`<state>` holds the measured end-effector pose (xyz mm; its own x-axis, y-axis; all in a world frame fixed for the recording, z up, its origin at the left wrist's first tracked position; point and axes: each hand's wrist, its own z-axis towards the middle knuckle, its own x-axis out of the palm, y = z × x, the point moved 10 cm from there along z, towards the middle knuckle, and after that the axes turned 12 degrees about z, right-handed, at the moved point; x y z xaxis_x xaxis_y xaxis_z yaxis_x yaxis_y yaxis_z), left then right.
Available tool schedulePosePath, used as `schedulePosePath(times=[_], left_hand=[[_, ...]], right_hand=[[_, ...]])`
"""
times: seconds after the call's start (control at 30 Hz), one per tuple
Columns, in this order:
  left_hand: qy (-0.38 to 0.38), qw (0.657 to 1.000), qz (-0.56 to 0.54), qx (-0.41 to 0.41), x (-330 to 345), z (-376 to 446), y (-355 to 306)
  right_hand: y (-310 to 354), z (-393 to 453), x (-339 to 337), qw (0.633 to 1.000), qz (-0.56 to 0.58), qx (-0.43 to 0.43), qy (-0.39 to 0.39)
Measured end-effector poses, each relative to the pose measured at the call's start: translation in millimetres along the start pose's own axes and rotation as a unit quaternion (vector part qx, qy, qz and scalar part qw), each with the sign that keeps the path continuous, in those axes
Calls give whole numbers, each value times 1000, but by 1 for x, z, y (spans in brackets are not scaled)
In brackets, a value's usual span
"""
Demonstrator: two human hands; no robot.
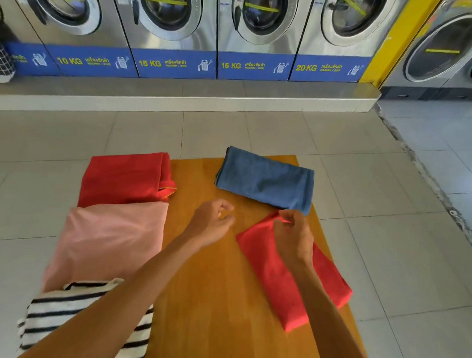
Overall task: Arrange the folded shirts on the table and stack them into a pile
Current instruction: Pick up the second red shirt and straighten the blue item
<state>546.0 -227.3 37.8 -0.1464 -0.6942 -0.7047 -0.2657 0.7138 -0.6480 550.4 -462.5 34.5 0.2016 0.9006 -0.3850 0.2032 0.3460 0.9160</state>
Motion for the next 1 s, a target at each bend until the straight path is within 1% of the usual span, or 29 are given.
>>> schedulePosePath(times=[0.13, 0.2, 0.3, 0.4, 0.53, 0.63, 0.7, 0.77, 0.9, 1.0], left_hand=[[-25, 999, 10, -36, -4, 60, 6], [-43, 997, 11, -61, -3, 87, 12], [-93, 993, 46, -62, 0, 121, 16], [-122, 991, 29, -54, 5, 143, 10], [-109, 992, -38, -48, 23, 157, 10], [-129, 988, -63, -55, 30, 156, 21], [-130, 987, -75, -53, 28, 151, 25], [-134, 987, -76, -45, 19, 144, 28], [-161, 983, -46, -70, -10, 133, 50], [-179, 979, -22, -97, -38, 132, 73]], right_hand=[[-14, 62, -19, 999, -16, 8, -36], [-11, 86, -26, 999, -13, -3, -52], [-12, 115, -24, 998, -25, -17, -54], [-29, 136, -9, 998, -40, 32, -40], [-52, 148, 6, 994, 15, 105, -37], [-66, 151, 15, 991, 2, 133, -24], [-66, 161, 14, 992, 8, 123, -38], [-59, 174, 19, 994, 8, 102, -30], [-35, 185, 57, 997, 14, 61, 34], [-20, 184, 96, 996, 26, 42, 67]])
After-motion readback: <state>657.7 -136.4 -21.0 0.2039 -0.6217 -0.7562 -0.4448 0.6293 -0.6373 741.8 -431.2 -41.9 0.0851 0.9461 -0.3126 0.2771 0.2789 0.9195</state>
